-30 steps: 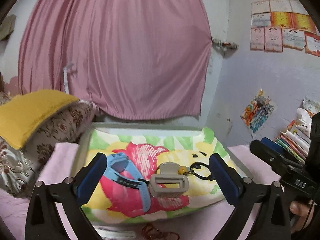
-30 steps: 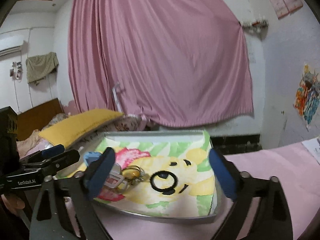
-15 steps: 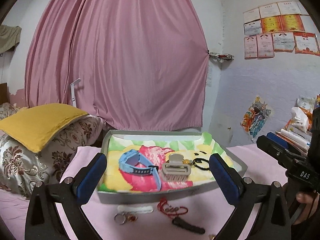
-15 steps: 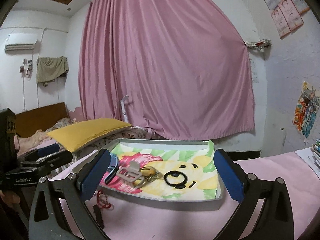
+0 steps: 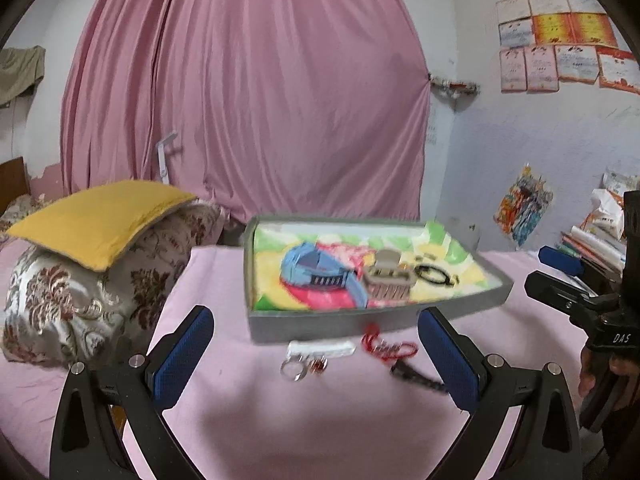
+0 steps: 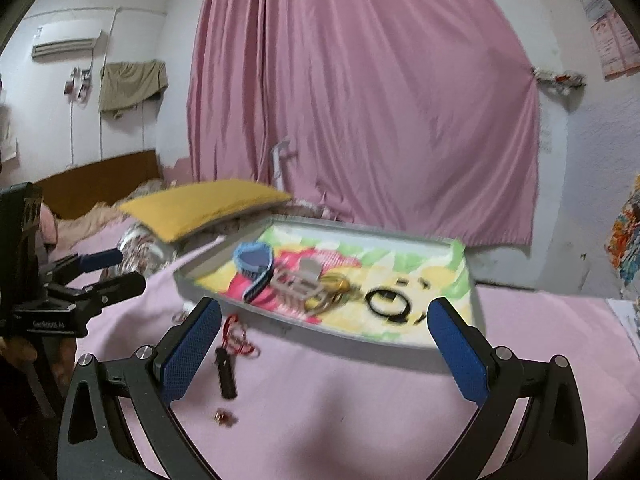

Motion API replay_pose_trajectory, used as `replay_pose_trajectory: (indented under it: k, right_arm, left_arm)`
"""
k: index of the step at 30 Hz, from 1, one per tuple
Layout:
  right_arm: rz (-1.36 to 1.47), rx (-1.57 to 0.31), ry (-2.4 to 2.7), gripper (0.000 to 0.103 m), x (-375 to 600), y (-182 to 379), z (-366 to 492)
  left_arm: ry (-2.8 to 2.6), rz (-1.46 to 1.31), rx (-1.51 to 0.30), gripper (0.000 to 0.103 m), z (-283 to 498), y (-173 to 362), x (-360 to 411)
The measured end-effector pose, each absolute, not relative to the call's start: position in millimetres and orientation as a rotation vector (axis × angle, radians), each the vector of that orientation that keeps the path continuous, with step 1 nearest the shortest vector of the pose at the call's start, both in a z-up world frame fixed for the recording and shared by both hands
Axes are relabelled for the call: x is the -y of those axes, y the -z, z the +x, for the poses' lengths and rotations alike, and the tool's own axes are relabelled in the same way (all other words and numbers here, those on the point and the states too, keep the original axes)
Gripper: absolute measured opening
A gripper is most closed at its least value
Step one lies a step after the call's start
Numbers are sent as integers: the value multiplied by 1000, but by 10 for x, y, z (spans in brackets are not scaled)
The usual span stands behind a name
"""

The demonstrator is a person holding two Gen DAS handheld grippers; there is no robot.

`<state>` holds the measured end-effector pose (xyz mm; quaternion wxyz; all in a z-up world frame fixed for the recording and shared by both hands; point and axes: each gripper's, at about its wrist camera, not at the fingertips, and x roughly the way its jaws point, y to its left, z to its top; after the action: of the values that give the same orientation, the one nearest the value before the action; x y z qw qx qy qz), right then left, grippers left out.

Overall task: Organize jewelry
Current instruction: 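Withdraw both grippers from the tray toward the remaining jewelry, then grasp the silver ring with the left gripper while the right grasps the black hair clip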

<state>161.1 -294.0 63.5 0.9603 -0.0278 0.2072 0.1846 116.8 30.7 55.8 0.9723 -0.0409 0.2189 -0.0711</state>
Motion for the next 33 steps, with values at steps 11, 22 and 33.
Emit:
replay_pose_trajectory:
  k: [11,22,33]
  right_arm:
    - [-114,-633,-472,92,2679,-312,1897]
    - [-205,-782,-593,45,2275,-106,2094]
    - [-249,-849,-675,32,1991,-14,2157]
  left_arm:
    - [155,-94,-645,102,1406,-296,-426]
    - [186,-114,-795,72,1644,-127,-477]
    - [206,-103,-844,47,1767,-112,-488]
